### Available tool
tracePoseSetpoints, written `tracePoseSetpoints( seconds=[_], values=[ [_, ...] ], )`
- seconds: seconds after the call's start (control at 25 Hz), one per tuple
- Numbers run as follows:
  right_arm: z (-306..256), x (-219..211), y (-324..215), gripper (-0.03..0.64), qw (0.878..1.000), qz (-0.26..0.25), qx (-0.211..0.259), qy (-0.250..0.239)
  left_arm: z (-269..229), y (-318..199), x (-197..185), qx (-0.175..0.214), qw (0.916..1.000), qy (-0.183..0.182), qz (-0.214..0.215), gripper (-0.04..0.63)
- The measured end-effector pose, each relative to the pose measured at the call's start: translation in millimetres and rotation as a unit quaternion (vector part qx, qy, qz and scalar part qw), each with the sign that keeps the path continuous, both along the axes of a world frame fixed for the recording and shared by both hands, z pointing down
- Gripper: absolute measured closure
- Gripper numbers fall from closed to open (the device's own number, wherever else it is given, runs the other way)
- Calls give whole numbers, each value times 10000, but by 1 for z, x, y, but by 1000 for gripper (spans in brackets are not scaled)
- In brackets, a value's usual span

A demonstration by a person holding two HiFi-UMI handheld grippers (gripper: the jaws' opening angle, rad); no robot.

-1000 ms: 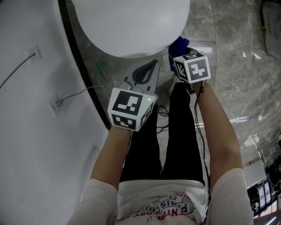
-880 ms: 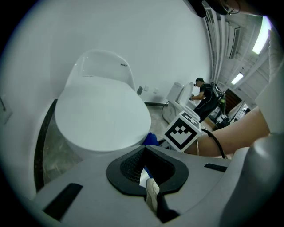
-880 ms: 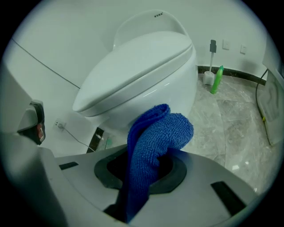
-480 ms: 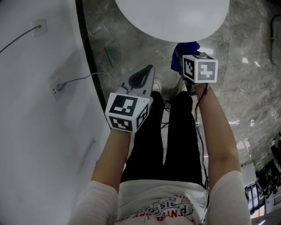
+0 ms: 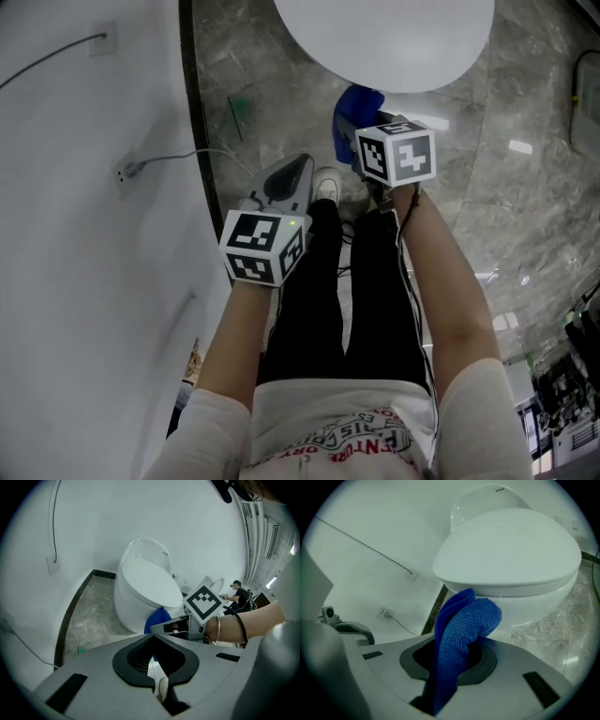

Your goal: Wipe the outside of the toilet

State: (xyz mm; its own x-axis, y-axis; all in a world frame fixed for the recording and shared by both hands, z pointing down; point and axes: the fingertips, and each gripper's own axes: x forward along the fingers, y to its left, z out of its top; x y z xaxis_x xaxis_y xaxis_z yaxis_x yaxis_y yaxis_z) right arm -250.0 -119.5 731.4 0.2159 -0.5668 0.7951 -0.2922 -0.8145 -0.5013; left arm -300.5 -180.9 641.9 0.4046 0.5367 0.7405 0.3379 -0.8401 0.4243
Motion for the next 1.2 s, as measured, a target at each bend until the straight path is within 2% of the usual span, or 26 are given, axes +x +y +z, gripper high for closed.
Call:
tracePoseSetpoints(
  seconds=[0.28,0.44,0.68,0.88,1.04,1.2],
  values=[
    [-109,-13,14,545,9986,-100,245,466,-85,17,23,-53,9986,517,-25,588],
    [-196,-6,43,545,9926,-34,-18,1215,-162,34,51,-158,9945,1033,-47,588],
    [-340,13,92,545,9738,352,-216,2237,-284,61,74,-306,9846,1718,-32,588],
    [-450,18,118,545,9539,405,-367,2952,-391,76,82,-396,9692,2429,84,588],
    [-534,30,131,545,9260,445,-410,3726,-476,83,95,-391,9471,3180,192,588],
    [-600,-3,135,545,9085,614,-562,4095,-547,79,62,-401,9310,3618,268,588]
  ],
)
